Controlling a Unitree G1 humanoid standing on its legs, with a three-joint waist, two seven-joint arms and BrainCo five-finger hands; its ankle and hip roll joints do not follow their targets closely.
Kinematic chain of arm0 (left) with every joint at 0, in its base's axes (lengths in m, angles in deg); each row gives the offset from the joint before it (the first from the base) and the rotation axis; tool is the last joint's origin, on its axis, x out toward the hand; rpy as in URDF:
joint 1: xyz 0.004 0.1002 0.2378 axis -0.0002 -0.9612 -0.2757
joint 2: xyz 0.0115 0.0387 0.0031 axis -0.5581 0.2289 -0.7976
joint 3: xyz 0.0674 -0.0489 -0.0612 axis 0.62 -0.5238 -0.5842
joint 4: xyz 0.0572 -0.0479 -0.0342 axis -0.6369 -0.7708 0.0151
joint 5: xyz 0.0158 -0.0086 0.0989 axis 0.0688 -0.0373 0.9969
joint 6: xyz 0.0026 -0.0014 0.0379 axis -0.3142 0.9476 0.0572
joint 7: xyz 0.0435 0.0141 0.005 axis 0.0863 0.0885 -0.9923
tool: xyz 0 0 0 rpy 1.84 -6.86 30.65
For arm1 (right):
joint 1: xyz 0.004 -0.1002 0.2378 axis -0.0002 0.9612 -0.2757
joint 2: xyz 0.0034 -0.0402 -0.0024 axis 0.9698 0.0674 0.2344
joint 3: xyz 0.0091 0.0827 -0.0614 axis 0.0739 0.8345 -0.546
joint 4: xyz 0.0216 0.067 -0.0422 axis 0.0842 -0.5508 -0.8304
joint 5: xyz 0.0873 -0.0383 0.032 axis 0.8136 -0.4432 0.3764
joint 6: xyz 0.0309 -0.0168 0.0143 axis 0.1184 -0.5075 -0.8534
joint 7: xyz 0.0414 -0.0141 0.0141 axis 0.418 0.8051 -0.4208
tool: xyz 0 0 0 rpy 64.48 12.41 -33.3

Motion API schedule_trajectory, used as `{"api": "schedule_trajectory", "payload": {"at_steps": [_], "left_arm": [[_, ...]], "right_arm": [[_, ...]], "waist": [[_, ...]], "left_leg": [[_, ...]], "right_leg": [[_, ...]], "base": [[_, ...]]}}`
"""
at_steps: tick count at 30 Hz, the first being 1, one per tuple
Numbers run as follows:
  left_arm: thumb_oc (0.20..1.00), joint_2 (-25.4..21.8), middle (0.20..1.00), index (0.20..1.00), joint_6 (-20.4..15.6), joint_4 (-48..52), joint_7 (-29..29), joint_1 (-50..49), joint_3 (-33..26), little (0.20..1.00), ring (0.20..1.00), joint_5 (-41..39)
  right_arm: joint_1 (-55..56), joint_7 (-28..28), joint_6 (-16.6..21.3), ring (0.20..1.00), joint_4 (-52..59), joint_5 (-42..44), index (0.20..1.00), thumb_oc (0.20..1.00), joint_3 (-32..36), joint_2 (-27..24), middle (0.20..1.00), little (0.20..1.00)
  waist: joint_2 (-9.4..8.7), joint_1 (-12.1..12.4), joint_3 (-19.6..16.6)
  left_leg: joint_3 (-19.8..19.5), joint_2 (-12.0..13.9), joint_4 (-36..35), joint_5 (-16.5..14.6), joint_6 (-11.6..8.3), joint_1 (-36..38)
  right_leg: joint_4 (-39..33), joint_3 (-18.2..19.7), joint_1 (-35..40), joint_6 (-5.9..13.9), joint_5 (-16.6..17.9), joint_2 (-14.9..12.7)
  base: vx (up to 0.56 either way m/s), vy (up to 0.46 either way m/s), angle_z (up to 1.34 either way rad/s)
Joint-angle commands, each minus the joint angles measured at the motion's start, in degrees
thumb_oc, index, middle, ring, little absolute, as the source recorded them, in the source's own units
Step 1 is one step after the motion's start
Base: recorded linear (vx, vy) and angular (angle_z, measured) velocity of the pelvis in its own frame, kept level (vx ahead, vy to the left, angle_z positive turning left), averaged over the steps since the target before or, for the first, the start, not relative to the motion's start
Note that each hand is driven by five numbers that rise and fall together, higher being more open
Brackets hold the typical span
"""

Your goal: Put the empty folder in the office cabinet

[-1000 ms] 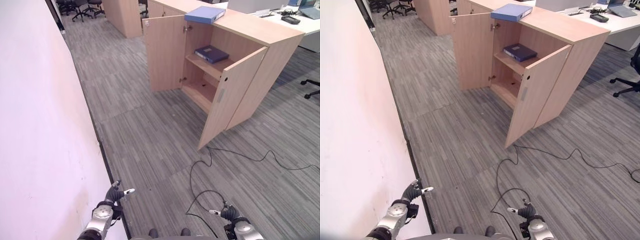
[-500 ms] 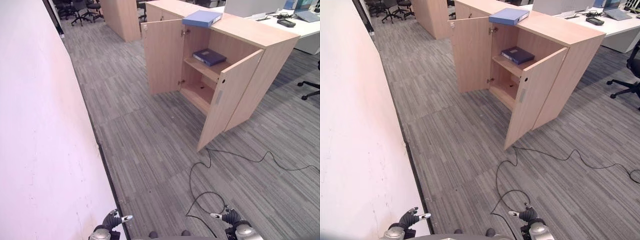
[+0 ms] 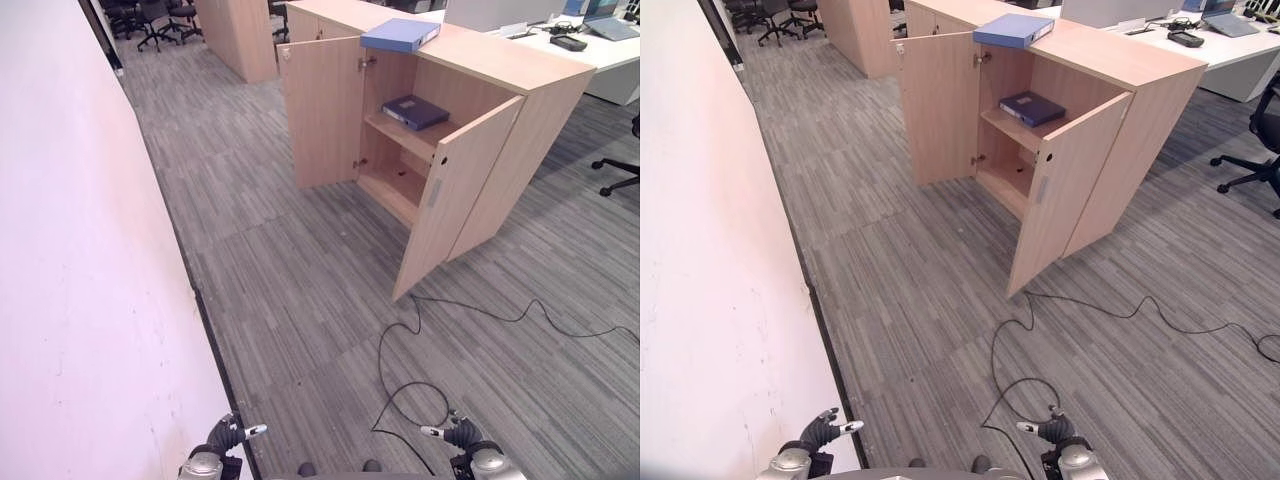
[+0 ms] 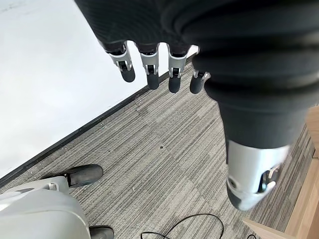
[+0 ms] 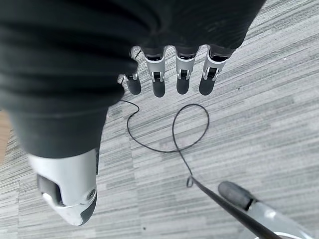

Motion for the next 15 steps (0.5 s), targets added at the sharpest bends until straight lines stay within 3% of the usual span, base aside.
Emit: {"api": "schedule_trajectory", "payload": {"at_steps": [1,11,12,15], "left_arm": [[1.000,-0.2,1.000,1.000,-2.0,-1.5,-0.3,4.9,0.7,1.000,1.000,0.5],[1.000,-0.8,1.000,1.000,-1.5,-2.0,0.0,5.3,0.0,1.000,1.000,0.2],[1.000,-1.2,1.000,1.000,-1.5,-1.5,-0.1,5.7,-0.5,1.000,1.000,-1.4],[1.000,-1.5,1.000,1.000,-1.6,-1.1,-0.1,6.4,-0.4,1.000,1.000,-2.1]], "right_arm": [[-2.3,0.5,1.1,1.000,0.7,0.3,1.000,1.000,0.4,-0.3,1.000,1.000],[-1.2,0.3,0.8,1.000,0.8,1.1,1.000,1.000,1.3,-0.8,1.000,1.000],[-1.7,0.2,0.8,1.000,1.3,1.7,1.000,1.000,1.3,-1.0,1.000,1.000],[-2.2,0.3,1.0,1.000,1.9,2.5,1.000,1.000,1.8,-1.4,1.000,1.000]], "waist": [[-2.01,0.8,0.7],[-1.60,0.1,0.8],[-1.78,0.2,2.1],[-2.36,0.2,4.0]], "left_leg": [[2.3,3.4,0.6,-1.3,-3.84,0.9],[2.5,3.8,0.6,-1.3,-4.23,1.3],[2.7,4.9,2.8,-0.6,-4.66,0.6],[2.8,5.3,9.5,-1.7,-5.44,-3.8]], "right_leg": [[0.2,2.5,2.8,7.82,-5.1,-4.9],[0.2,3.4,2.8,7.33,-5.4,-4.4],[0.2,4.2,3.0,6.90,-5.5,-3.9],[0.4,4.7,2.4,6.23,-5.3,-3.8]], "base": [[0.00,0.000,0.00],[0.01,-0.041,0.04],[-0.02,-0.070,-0.01],[-0.09,-0.097,-0.04]]}}
